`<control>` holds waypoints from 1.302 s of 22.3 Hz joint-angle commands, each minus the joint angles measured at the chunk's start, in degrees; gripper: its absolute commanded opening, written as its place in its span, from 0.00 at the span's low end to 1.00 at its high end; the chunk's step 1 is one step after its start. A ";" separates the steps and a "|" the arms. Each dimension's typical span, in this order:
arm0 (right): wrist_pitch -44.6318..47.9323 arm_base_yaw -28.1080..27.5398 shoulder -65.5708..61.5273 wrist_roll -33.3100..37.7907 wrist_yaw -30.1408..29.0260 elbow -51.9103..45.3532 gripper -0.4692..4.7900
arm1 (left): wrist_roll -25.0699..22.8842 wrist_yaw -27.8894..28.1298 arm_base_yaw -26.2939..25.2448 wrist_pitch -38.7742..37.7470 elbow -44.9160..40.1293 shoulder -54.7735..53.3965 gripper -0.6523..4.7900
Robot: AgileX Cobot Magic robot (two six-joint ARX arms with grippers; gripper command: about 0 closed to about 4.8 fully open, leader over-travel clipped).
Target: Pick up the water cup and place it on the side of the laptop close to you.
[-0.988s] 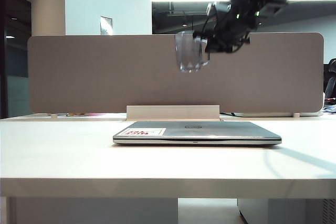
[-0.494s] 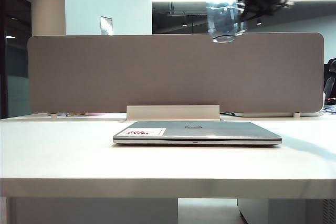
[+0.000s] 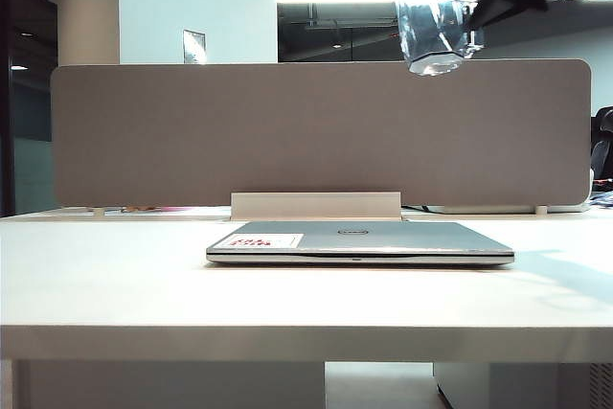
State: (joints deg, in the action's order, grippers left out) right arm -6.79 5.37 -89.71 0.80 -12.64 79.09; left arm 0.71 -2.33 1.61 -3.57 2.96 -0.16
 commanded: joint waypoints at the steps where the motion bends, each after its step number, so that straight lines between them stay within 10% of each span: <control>1: 3.23 -0.02 7.56 0.24 -0.39 -7.85 0.09 | -0.22 0.09 0.07 1.03 0.07 -0.07 0.11; 10: 15.04 3.65 26.34 2.69 3.54 -33.92 0.09 | -0.02 -0.13 0.07 0.48 0.07 -0.07 0.11; 19: 32.20 18.14 26.64 3.74 11.50 -48.09 0.09 | 0.17 -0.35 0.09 -0.66 0.07 -0.07 0.11; 29: 51.78 18.78 17.84 1.95 11.32 -58.38 0.09 | 0.17 -0.31 0.09 -0.68 0.07 -0.07 0.11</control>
State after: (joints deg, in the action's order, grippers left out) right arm 40.66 24.05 -71.05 2.83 -1.21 21.06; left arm 0.91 -2.42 1.61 -4.60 2.96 -0.16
